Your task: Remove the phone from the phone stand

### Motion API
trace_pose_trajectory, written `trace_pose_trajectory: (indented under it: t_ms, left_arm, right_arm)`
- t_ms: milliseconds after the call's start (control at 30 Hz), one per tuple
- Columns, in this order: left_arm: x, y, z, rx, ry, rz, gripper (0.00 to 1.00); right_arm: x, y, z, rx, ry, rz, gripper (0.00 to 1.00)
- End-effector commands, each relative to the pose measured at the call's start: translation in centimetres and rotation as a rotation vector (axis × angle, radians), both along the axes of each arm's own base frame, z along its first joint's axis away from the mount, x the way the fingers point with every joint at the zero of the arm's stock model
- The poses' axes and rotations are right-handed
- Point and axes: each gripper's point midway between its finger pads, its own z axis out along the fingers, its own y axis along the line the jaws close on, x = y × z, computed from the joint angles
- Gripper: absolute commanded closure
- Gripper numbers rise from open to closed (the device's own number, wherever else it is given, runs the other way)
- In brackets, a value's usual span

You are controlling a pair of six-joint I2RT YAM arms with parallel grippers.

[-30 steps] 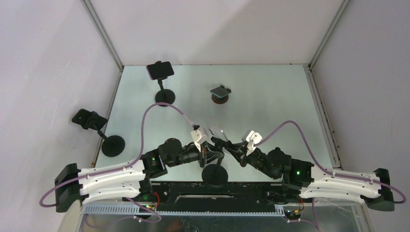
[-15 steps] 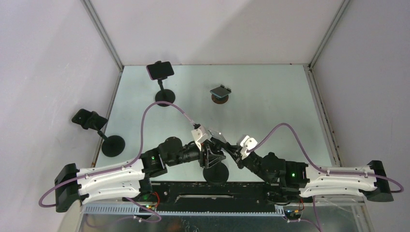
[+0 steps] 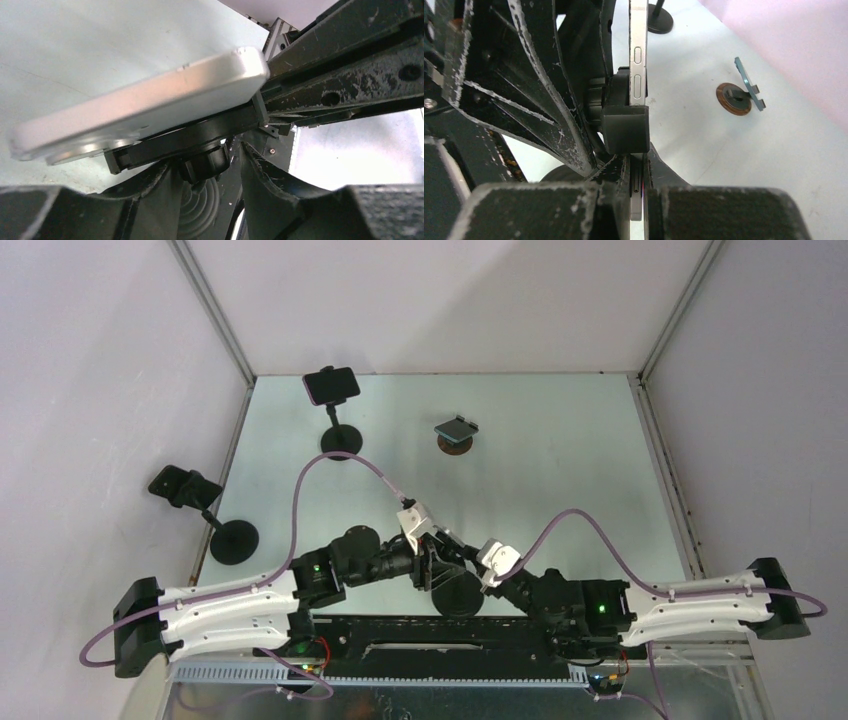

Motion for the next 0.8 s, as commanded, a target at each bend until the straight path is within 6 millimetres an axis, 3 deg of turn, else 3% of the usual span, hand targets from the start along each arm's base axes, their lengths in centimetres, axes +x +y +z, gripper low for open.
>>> trace_pose_trajectory:
  t_ms: [0,100,300,533,767]
  left_arm:
    - [1.7,-0.5,9.4,-0.269,-0.076,0.079,0.48]
    - [2.2,-0.2,9.5,-0.287,-0.061,0.120,0.47]
    - [3.7,0.7,9.7,-0.311,-0.056,0.216,0.58]
    - [4.0,0.6,10.1,-0.333,-0.061,0.226,0.96]
    - [2.7,-0.3,10.6,-0.384,-0.076,0.138,1.00]
  right_arm:
    - [-1.8,1.3,0.6,0.009,-0.031,0.056,1.00]
    - [-1.9,1.5,0.2,-0.018,-0.048,0.037,1.00]
    - [-3.1,2.4,0.0,-0.015,-0.049,0.088,1.00]
    - [-3.9,3.1,0.5,0.031,-0.022,0.121,1.00]
    - [-3.6,3.1,0.7,0.061,-0.008,0.101,1.00]
